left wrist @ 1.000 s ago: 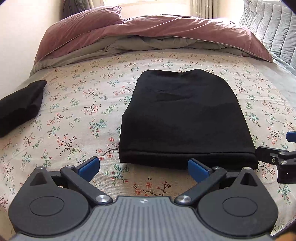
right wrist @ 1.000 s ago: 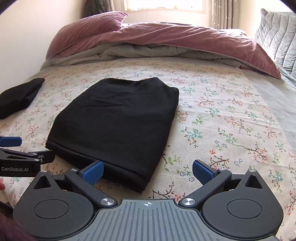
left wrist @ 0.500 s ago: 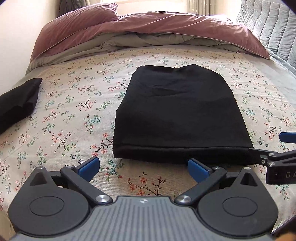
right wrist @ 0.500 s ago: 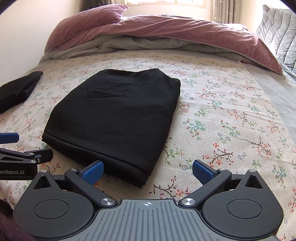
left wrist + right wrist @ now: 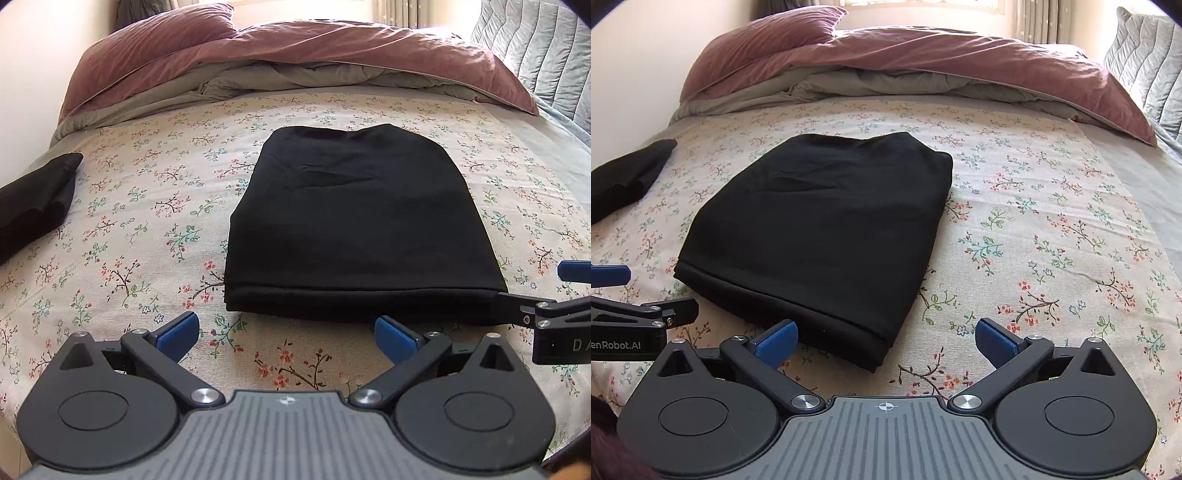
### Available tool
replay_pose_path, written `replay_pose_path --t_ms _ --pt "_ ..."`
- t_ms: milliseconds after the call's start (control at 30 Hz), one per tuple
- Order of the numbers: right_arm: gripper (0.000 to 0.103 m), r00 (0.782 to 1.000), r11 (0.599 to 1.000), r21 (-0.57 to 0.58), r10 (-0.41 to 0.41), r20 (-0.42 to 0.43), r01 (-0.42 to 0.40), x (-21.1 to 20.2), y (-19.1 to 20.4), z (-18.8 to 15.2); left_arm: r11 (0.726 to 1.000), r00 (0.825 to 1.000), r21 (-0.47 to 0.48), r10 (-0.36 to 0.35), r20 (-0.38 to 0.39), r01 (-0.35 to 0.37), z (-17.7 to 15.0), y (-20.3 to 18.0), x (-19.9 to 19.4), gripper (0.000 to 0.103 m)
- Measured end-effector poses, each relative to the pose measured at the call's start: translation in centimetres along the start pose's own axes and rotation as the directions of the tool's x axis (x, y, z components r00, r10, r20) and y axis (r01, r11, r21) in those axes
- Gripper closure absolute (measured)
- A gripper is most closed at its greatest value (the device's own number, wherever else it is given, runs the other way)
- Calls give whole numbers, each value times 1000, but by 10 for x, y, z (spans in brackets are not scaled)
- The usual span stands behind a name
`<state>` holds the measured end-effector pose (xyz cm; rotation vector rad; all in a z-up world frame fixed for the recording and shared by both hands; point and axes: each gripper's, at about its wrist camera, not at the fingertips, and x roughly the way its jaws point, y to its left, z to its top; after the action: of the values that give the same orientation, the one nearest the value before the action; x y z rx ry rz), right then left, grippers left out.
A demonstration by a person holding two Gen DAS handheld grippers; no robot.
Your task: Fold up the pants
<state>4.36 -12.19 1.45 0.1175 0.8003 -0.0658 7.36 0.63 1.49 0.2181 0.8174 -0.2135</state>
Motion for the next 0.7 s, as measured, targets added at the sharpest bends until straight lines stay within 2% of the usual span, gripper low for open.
replay_pose_path --t_ms 700 --pt "0 1000 1000 -1 -2 -8 2 3 1 -2 1000 1000 -3 0 -5 0 -1 2 1 0"
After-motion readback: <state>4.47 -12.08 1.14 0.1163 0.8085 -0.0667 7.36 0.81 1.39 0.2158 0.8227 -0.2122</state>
